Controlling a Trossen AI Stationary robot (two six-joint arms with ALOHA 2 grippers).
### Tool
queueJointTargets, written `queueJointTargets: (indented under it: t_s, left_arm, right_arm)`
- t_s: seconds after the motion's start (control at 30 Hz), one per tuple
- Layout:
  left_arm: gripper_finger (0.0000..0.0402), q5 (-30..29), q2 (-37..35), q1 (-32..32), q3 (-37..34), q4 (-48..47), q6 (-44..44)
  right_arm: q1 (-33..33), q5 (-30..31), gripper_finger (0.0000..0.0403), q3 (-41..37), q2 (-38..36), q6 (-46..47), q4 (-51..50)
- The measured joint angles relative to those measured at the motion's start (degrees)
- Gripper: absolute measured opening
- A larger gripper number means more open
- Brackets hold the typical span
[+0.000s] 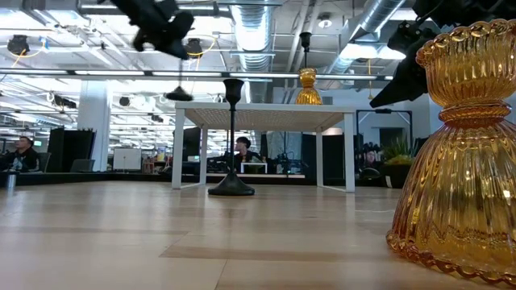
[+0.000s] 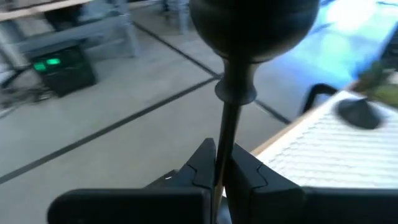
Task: Pick & Place candle stick holders
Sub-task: Put the top black candle holder on the shelf
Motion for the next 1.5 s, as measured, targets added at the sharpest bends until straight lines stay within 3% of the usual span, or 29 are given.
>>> queueJointTargets:
  t_s: [0.33, 0.57, 0.7, 0.97, 1.5]
  left_arm:
    - [0.0013, 10.46, 18.87, -1.31, 15.23, 0.18, 0.45]
    - [0.0012, 13.9, 25.87, -3.79, 21.51, 2.34, 2.93]
    - [0.0012, 18.92, 28.17, -4.99, 21.86, 4.55, 2.84]
    - [0.0012, 22.09, 31.17, -6.78, 21.84, 9.44, 2.77]
    - [0.0012, 22.71, 34.24, -7.2, 21.84, 13.19, 2.34]
  right_arm:
    - [0.0, 0.0, 0.0, 0.0, 0.0, 0.0, -0.05]
    - [0.01, 0.0, 0.0, 0.0, 0.0, -0.02, -0.39]
    - [-0.01, 0.01, 0.0, 0.0, -0.01, -0.02, -0.42]
    - [-0.01, 0.02, 0.0, 0.0, 0.0, 0.0, -0.42]
    - [0.01, 0.01, 0.0, 0.0, 0.0, 0.0, -0.09]
